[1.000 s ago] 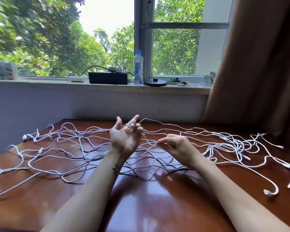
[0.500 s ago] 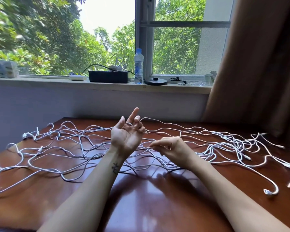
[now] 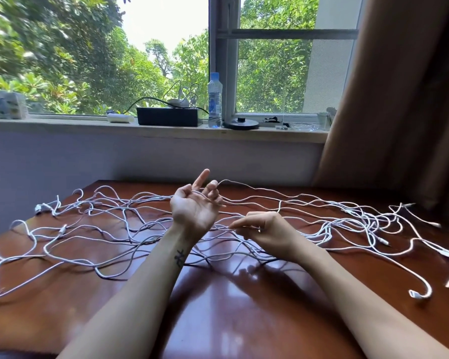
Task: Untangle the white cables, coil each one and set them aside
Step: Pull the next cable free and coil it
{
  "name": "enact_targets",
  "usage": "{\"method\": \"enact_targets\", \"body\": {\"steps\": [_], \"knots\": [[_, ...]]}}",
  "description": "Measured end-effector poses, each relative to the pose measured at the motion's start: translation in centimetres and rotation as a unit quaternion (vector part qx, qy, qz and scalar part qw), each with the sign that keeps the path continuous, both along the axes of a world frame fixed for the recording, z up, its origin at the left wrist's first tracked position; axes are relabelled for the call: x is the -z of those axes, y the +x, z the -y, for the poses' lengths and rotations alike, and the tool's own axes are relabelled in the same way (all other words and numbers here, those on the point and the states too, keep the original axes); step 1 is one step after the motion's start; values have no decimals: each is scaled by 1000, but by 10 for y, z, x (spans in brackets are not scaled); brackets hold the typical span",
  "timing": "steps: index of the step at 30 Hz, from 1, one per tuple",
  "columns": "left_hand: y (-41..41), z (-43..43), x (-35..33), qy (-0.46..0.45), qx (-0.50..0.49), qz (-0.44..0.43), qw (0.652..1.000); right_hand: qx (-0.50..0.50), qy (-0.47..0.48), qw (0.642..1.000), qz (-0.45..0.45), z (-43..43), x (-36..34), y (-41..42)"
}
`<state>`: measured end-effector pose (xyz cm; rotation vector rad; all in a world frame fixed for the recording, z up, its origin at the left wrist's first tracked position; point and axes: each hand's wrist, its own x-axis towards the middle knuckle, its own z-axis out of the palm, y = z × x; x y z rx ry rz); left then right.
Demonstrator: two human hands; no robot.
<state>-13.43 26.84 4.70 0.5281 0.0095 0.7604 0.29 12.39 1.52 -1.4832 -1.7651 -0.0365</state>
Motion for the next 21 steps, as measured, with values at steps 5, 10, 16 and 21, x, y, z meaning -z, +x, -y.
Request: {"method": "enact_targets", "body": {"steps": [5, 10, 16, 21], "knots": [[4, -2, 4, 88, -100, -129, 983, 35, 70, 997, -4, 3, -7, -5], [16, 5, 9, 268, -198, -227, 915, 107, 110, 987, 39, 5, -11, -4], [21, 1, 26, 483, -263, -293, 782, 242, 122, 957, 104, 12, -17, 4], [17, 8, 31, 597, -310, -322, 667, 115, 135, 981, 78, 14, -21, 7]]}}
